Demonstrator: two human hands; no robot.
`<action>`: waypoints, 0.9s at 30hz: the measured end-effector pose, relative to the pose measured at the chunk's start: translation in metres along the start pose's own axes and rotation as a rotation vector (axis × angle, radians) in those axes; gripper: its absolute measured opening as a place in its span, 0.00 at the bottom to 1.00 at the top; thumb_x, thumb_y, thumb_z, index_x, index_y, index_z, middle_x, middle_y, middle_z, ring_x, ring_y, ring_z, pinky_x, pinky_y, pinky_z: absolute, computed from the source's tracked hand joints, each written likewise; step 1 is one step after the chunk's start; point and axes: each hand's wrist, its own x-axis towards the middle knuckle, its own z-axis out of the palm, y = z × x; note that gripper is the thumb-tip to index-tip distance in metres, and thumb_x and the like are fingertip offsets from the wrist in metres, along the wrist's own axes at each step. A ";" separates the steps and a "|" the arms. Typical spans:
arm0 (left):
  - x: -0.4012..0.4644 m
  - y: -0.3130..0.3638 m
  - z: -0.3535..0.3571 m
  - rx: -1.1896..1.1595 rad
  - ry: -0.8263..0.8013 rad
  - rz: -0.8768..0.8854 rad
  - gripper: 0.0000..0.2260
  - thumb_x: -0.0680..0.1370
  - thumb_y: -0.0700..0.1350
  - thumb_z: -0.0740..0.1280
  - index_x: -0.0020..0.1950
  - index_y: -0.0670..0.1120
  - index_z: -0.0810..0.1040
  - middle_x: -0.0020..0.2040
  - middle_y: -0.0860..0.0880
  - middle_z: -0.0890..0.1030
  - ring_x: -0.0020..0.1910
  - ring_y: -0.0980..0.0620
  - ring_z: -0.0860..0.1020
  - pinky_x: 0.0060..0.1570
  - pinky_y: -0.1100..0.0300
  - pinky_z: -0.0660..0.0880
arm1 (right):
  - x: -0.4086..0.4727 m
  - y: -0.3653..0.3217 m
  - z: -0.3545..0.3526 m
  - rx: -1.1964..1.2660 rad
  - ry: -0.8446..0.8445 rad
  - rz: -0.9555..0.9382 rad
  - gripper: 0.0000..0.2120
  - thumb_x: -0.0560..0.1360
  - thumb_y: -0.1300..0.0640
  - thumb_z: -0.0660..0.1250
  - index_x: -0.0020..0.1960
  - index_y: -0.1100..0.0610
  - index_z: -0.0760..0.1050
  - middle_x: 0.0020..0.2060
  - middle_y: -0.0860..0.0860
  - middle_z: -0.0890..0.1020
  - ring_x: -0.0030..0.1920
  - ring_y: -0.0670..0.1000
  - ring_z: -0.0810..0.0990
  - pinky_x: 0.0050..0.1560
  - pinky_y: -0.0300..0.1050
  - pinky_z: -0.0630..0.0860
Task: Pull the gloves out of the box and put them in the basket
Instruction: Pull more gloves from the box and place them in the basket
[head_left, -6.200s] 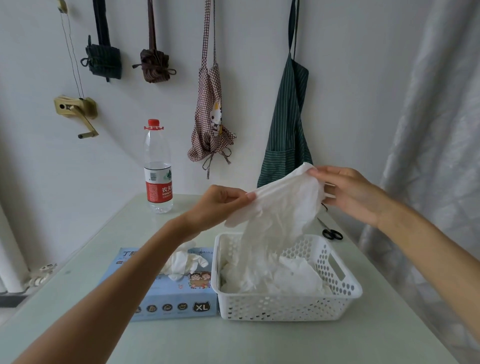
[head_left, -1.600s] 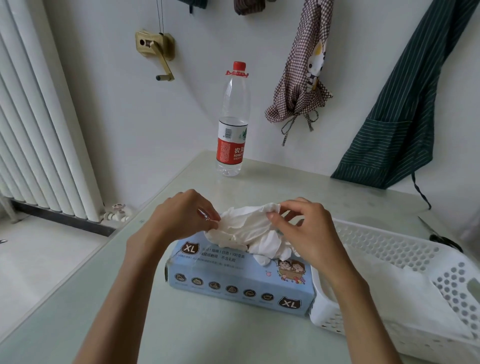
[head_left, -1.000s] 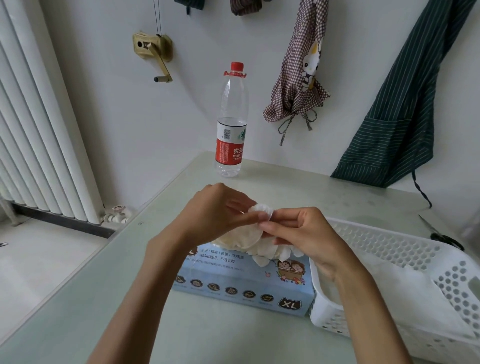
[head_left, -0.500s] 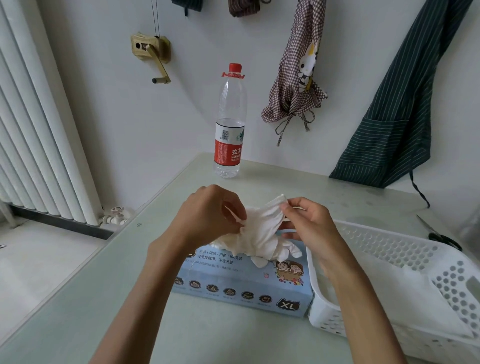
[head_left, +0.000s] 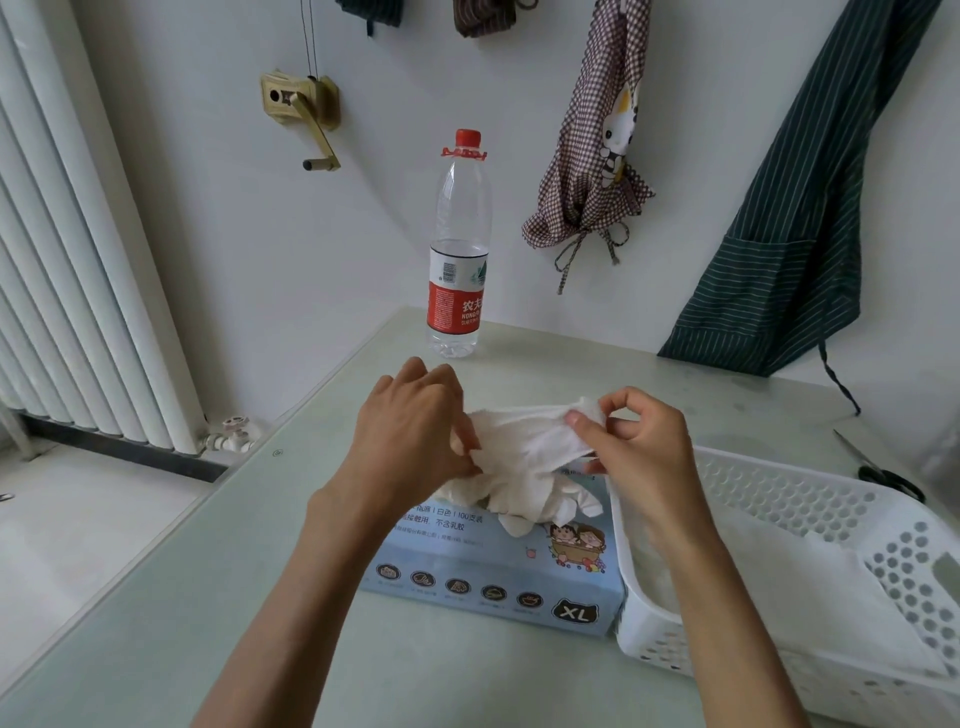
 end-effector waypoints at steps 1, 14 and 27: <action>0.000 -0.004 -0.001 0.021 0.001 -0.015 0.13 0.68 0.60 0.72 0.50 0.58 0.83 0.56 0.59 0.74 0.51 0.55 0.65 0.46 0.62 0.63 | 0.002 0.000 -0.006 0.012 0.032 0.012 0.08 0.72 0.59 0.72 0.42 0.60 0.74 0.34 0.55 0.85 0.28 0.47 0.81 0.31 0.42 0.78; -0.002 -0.032 0.004 -0.397 -0.573 -0.007 0.21 0.75 0.62 0.60 0.56 0.51 0.82 0.51 0.55 0.76 0.44 0.57 0.74 0.43 0.66 0.68 | 0.008 -0.001 -0.032 -0.015 -0.027 0.032 0.11 0.73 0.58 0.71 0.51 0.50 0.72 0.39 0.47 0.84 0.33 0.41 0.81 0.32 0.34 0.73; -0.011 -0.008 0.023 -0.129 -0.290 -0.140 0.15 0.73 0.59 0.67 0.34 0.49 0.81 0.38 0.52 0.79 0.47 0.52 0.74 0.37 0.61 0.67 | 0.041 -0.044 -0.043 0.029 0.222 -0.131 0.04 0.76 0.58 0.67 0.50 0.57 0.78 0.42 0.52 0.83 0.41 0.49 0.81 0.44 0.46 0.80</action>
